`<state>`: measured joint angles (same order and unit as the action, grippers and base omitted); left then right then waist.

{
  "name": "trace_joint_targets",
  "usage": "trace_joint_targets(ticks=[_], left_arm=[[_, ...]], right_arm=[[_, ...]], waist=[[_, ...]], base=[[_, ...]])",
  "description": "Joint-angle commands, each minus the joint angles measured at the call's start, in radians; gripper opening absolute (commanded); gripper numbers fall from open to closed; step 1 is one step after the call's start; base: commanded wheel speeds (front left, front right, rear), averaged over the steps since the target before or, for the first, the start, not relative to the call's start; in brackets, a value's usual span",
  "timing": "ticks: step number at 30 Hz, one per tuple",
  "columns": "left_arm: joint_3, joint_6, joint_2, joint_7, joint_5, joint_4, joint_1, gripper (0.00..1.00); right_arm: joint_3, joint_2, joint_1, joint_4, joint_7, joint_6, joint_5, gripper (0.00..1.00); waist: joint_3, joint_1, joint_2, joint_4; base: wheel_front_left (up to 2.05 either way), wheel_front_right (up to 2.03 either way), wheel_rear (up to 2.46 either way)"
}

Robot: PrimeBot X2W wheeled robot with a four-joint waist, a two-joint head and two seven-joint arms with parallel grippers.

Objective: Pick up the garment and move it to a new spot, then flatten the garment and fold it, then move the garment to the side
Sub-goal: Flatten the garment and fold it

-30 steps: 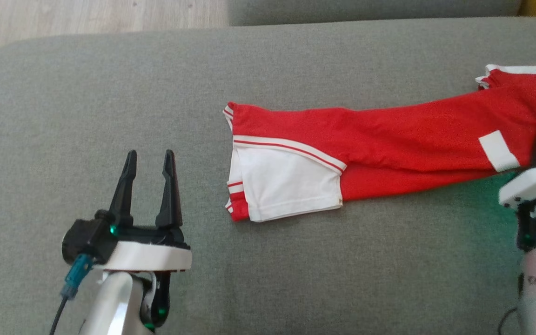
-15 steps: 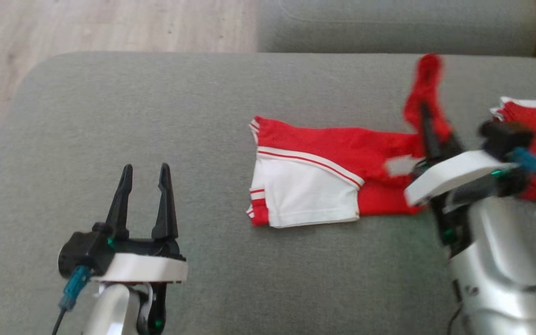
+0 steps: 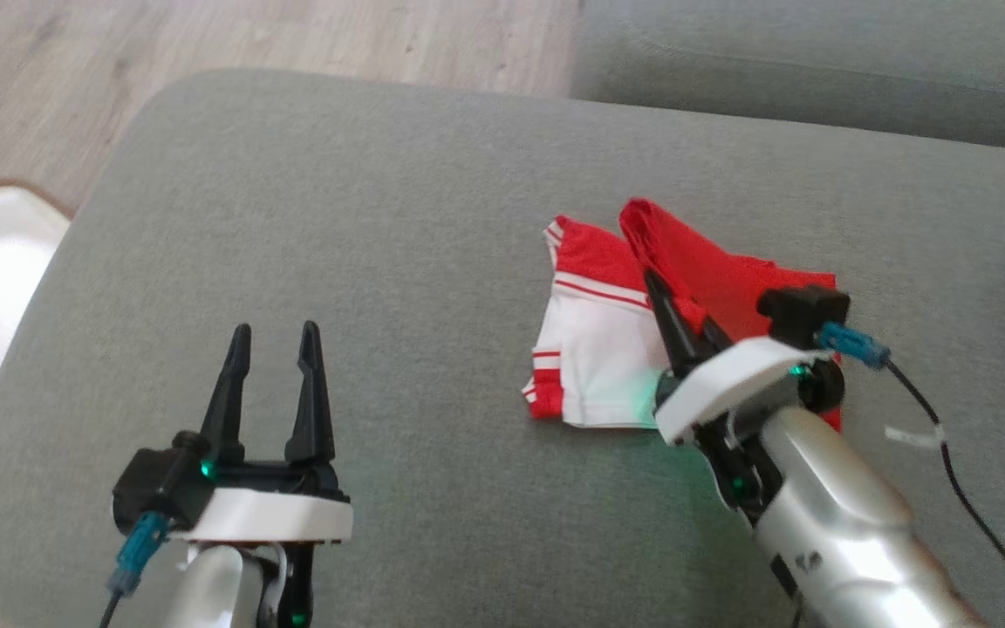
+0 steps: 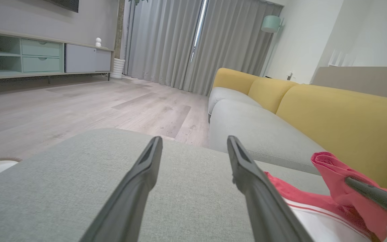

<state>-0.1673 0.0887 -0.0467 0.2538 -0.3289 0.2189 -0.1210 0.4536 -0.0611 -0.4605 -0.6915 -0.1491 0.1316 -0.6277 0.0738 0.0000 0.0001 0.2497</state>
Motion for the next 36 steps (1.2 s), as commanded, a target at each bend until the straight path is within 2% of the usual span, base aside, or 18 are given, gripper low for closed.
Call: trace_joint_targets(ticks=[1, 9, 10, 11, 12, 19, 24, 26, 29, 36], left_arm=[[0.024, -0.002, -0.004, 0.008, 0.005, -0.047, -0.048, 1.00], [-0.004, -0.017, -0.004, 0.008, -0.023, -0.055, -0.056, 1.00], [-0.003, -0.018, -0.004, 0.008, -0.025, -0.054, -0.057, 1.00], [-0.002, -0.020, -0.004, 0.008, -0.027, -0.053, -0.058, 1.00], [0.000, -0.021, -0.004, 0.008, -0.029, -0.054, -0.058, 1.00], [0.011, -0.024, -0.004, 0.008, -0.029, -0.048, -0.062, 1.00], [0.027, -0.021, -0.004, 0.008, -0.022, -0.058, -0.066, 1.00], [0.035, -0.022, -0.004, 0.008, -0.018, -0.063, -0.065, 1.00], [0.039, -0.021, -0.004, 0.008, -0.018, -0.072, -0.070, 1.00], [0.051, -0.021, -0.004, 0.008, -0.006, -0.080, -0.081, 1.00]], right_arm=[[0.052, 0.011, -0.085, -0.004, -0.035, -0.001, -0.020, 0.00], [0.143, 0.011, -0.171, -0.183, -0.100, -0.001, -0.096, 0.00], [0.159, 0.011, -0.174, -0.194, -0.102, -0.001, -0.103, 0.25], [0.178, 0.011, -0.175, -0.201, -0.104, -0.001, -0.111, 0.55], [0.200, 0.011, -0.176, -0.204, -0.105, -0.001, -0.121, 1.00], [0.320, 0.011, -0.183, -0.164, -0.109, -0.001, -0.179, 1.00], [0.329, 0.011, -0.222, -0.137, -0.112, -0.001, -0.157, 1.00], [0.284, 0.011, -0.250, -0.122, -0.112, -0.001, -0.061, 1.00], [0.150, 0.010, -0.247, -0.090, -0.112, -0.001, 0.112, 1.00], [-0.151, -0.024, -0.116, 0.085, -0.113, -0.001, 0.409, 1.00]], waist=[[0.026, 0.0000, -0.0001, 0.031], [0.071, 0.0000, -0.0001, 0.096], [0.073, 0.0000, -0.0001, 0.098], [0.075, 0.0000, -0.0001, 0.100], [0.078, 0.0000, -0.0001, 0.099], [0.071, 0.0000, -0.0001, 0.064], [0.052, 0.0000, -0.0001, 0.001], [0.047, 0.0000, -0.0001, -0.031], [0.041, 0.0000, -0.0001, -0.074], [0.026, 0.0000, -0.0001, -0.165]], base=[[0.00, 0.00, 0.00], [0.00, 0.00, 0.00], [0.00, 0.00, 0.00], [0.00, 0.00, 0.00], [0.00, 0.00, 0.00], [0.00, 0.00, 0.00], [0.00, 0.00, 0.00], [0.00, 0.00, 0.00], [0.00, 0.00, 0.00], [0.00, 0.00, 0.00]])
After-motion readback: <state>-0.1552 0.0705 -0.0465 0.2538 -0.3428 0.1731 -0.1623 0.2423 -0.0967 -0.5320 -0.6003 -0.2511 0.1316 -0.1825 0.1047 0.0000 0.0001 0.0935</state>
